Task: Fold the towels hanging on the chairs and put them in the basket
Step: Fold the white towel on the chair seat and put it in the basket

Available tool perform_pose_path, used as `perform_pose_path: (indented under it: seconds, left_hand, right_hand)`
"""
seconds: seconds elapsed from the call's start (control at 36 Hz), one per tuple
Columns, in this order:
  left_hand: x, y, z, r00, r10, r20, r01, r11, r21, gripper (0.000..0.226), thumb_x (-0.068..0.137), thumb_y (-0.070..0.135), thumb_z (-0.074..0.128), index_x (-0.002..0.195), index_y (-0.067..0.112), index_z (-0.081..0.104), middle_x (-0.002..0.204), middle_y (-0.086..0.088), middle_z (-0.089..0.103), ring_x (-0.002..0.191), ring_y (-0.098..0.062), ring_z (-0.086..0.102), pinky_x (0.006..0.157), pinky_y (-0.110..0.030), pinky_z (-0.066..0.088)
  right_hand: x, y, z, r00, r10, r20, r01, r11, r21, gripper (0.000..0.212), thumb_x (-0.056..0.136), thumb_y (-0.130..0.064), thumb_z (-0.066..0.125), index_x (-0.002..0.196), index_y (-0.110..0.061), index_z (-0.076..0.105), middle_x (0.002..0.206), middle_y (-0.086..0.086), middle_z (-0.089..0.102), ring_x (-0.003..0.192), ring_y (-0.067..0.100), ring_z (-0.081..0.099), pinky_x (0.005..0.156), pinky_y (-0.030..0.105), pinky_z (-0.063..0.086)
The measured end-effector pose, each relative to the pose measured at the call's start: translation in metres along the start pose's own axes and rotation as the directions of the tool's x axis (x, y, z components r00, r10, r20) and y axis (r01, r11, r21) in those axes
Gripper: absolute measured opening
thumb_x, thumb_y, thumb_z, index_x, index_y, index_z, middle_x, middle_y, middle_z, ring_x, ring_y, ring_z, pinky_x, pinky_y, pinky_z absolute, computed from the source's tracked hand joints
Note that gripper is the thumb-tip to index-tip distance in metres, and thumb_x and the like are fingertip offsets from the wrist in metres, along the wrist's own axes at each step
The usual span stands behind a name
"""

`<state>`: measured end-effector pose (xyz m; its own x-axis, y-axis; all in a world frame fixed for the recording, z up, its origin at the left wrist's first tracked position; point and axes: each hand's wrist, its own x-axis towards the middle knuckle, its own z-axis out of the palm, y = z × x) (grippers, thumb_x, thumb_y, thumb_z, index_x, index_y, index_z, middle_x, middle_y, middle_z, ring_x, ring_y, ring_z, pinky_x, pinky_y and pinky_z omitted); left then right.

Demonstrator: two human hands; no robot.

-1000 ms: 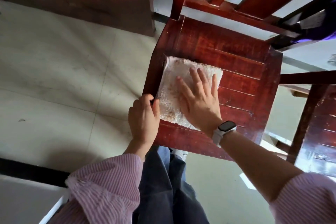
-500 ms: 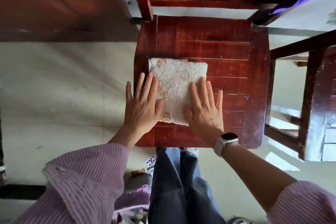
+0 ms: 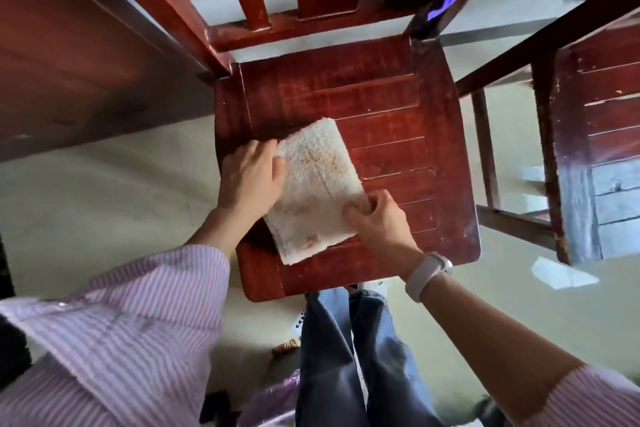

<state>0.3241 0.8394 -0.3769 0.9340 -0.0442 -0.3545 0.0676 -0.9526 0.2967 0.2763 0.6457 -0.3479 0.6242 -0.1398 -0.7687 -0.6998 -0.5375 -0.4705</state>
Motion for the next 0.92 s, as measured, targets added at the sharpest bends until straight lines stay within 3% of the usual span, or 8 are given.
perform_pose_path:
  seconds: [0.11,0.19,0.31,0.39,0.47,0.64,0.78,0.92]
  left_hand:
    - [-0.017,0.014,0.01,0.977,-0.213,0.012,0.21,0.951,-0.229,0.035,0.091,0.028,0.048,0.121,0.01,0.054,0.112,-0.012,0.063,0.103,-0.033,0.059,0.087,-0.044,0.046]
    - [-0.019,0.026,0.017,0.968,-0.253,0.004,0.24,0.914,-0.326,0.04,0.09,0.033,0.051,0.126,0.013,0.052,0.119,-0.008,0.058,0.106,-0.025,0.057,0.091,-0.039,0.045]
    - [-0.007,0.043,0.019,0.957,-0.284,0.057,0.273,0.82,-0.503,0.044,0.092,0.029,0.052,0.126,0.001,0.052,0.125,-0.016,0.056,0.116,-0.028,0.051,0.1,-0.034,0.037]
    - [-0.002,0.051,0.02,0.94,-0.313,0.137,0.333,0.749,-0.573,0.039,0.092,0.033,0.051,0.115,0.002,0.059,0.114,-0.014,0.063,0.109,-0.029,0.056,0.092,-0.036,0.043]
    - [0.002,0.059,0.018,0.891,-0.397,0.22,0.444,0.662,-0.604,0.049,0.092,0.031,0.052,0.13,0.002,0.046,0.129,-0.013,0.055,0.118,-0.024,0.051,0.097,-0.031,0.041]
    - [0.009,0.058,0.014,0.832,-0.409,0.374,0.544,0.471,-0.695,0.007,0.088,0.018,0.055,0.086,0.012,0.053,0.084,-0.006,0.047,0.08,-0.014,0.042,0.055,-0.022,0.03]
    - [0.001,0.059,0.007,0.868,-0.317,0.382,0.496,0.518,-0.697,0.028,0.092,0.025,0.049,0.106,0.001,0.049,0.097,-0.009,0.052,0.089,-0.017,0.05,0.077,-0.026,0.04]
    - [-0.022,0.075,-0.004,0.965,-0.246,0.091,0.242,0.702,-0.67,0.017,0.095,0.021,0.043,0.103,0.008,0.05,0.089,-0.002,0.055,0.078,-0.015,0.052,0.065,-0.019,0.038]
  right_hand:
    - [0.022,-0.006,-0.035,0.927,-0.209,-0.312,0.261,0.956,0.136,0.043,0.088,-0.028,0.059,0.123,-0.013,0.039,0.116,0.007,0.053,0.101,0.022,0.056,0.084,0.035,0.05]
    - [0.038,-0.005,-0.049,0.903,-0.161,-0.398,0.238,0.959,0.153,0.054,0.091,-0.03,0.054,0.136,-0.01,0.032,0.137,0.008,0.04,0.12,0.018,0.046,0.096,0.025,0.039]
    - [0.041,0.005,-0.047,0.955,0.004,-0.297,0.051,0.983,0.177,0.044,0.092,-0.033,0.05,0.127,-0.008,0.042,0.109,0.003,0.051,0.1,0.02,0.054,0.081,0.028,0.044]
    - [0.043,0.011,-0.042,0.962,0.018,-0.273,0.045,0.974,0.222,0.019,0.092,-0.03,0.05,0.097,-0.013,0.053,0.086,0.002,0.051,0.077,0.014,0.049,0.064,0.027,0.042]
    - [0.047,0.013,-0.04,0.966,0.06,-0.253,0.011,0.963,0.27,0.027,0.09,-0.026,0.052,0.068,-0.012,0.048,0.062,-0.001,0.044,0.057,0.012,0.041,0.044,0.018,0.034]
    - [0.046,0.01,-0.043,0.977,0.143,-0.161,-0.061,0.902,0.427,0.028,0.086,-0.016,0.059,0.062,-0.015,0.046,0.058,-0.002,0.047,0.051,0.009,0.045,0.044,0.017,0.04]
    - [0.035,0.013,-0.047,0.978,0.079,-0.196,0.009,0.911,0.412,0.022,0.088,-0.022,0.058,0.103,-0.011,0.046,0.082,-0.001,0.052,0.066,0.007,0.05,0.052,0.013,0.045]
    - [0.015,0.013,-0.051,0.955,-0.058,-0.29,0.157,0.93,0.331,0.038,0.089,-0.025,0.056,0.123,-0.011,0.044,0.109,-0.004,0.05,0.095,0.009,0.052,0.081,0.021,0.046]
